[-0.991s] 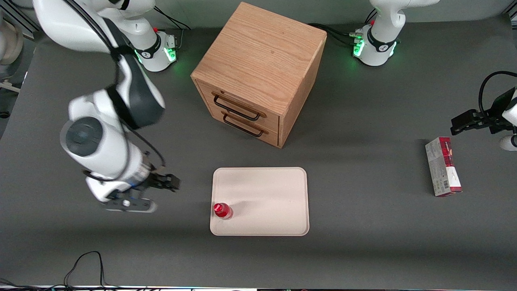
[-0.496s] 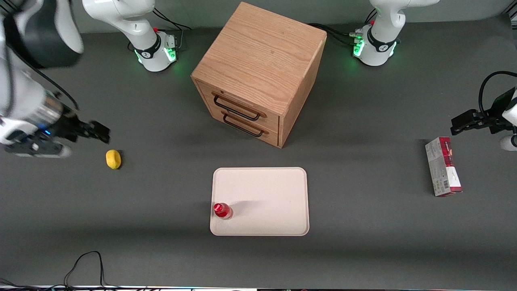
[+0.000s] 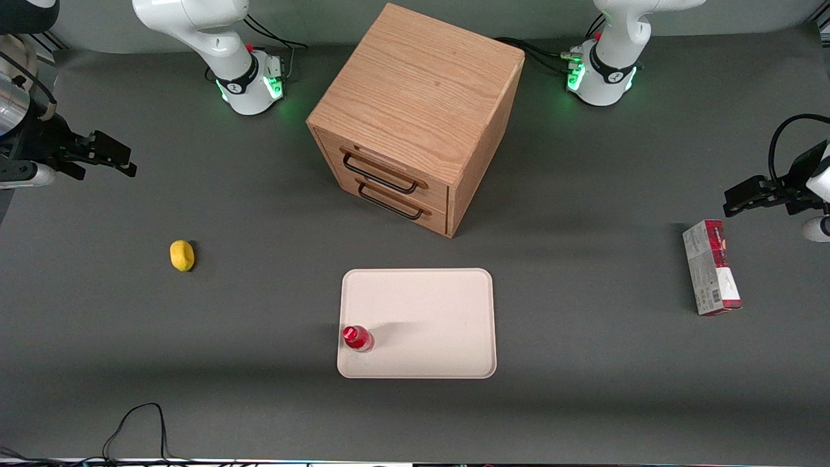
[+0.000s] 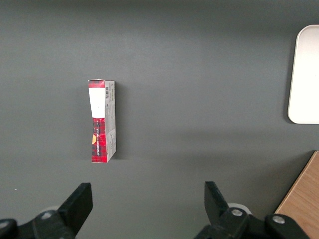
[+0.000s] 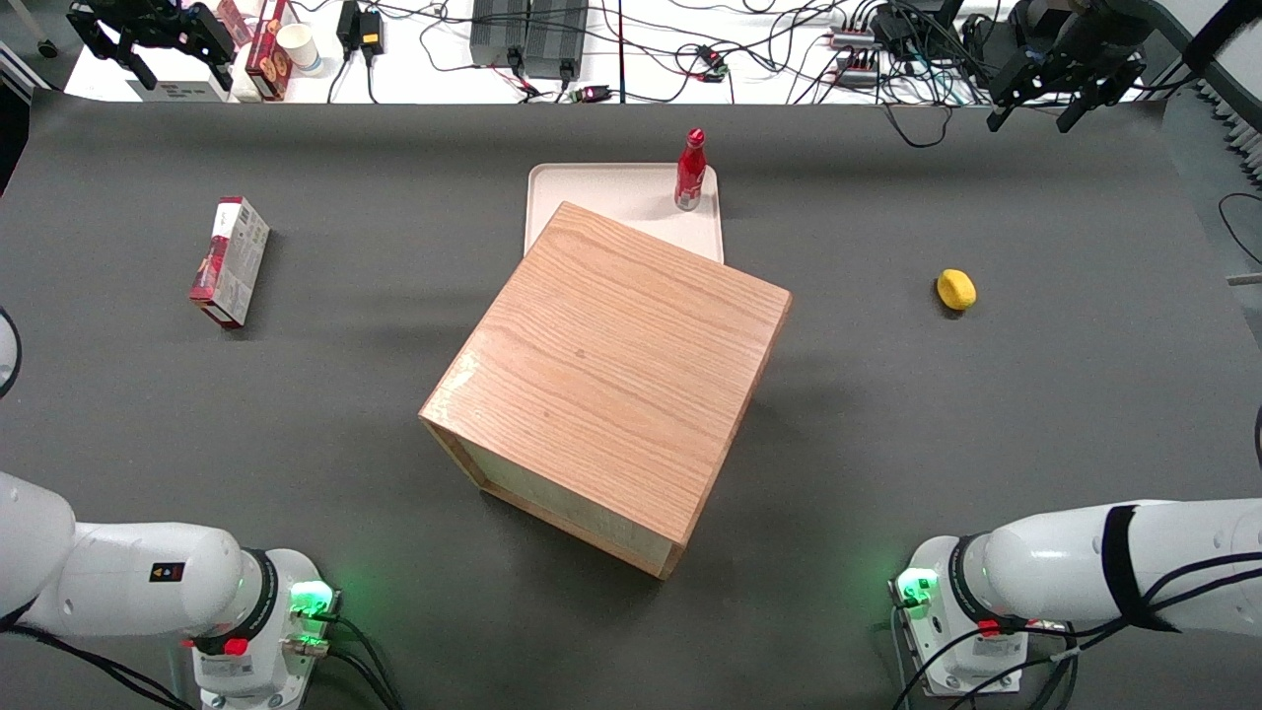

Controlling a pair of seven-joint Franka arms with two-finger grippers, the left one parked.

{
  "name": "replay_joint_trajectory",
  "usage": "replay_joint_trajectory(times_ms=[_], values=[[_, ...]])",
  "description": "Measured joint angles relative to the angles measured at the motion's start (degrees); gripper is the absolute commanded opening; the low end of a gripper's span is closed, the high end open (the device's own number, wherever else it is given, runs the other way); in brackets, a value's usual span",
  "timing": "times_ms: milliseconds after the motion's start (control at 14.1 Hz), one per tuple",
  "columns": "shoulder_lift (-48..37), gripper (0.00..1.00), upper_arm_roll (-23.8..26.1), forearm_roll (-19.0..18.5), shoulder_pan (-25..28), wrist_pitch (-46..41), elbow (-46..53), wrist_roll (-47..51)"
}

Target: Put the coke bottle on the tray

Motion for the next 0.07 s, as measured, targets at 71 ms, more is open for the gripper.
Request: replay_joint_trajectory(times_ms=[71], values=[[-0.02,1.0,0.1,0.01,0.03,0.0,-0.01,0.0]])
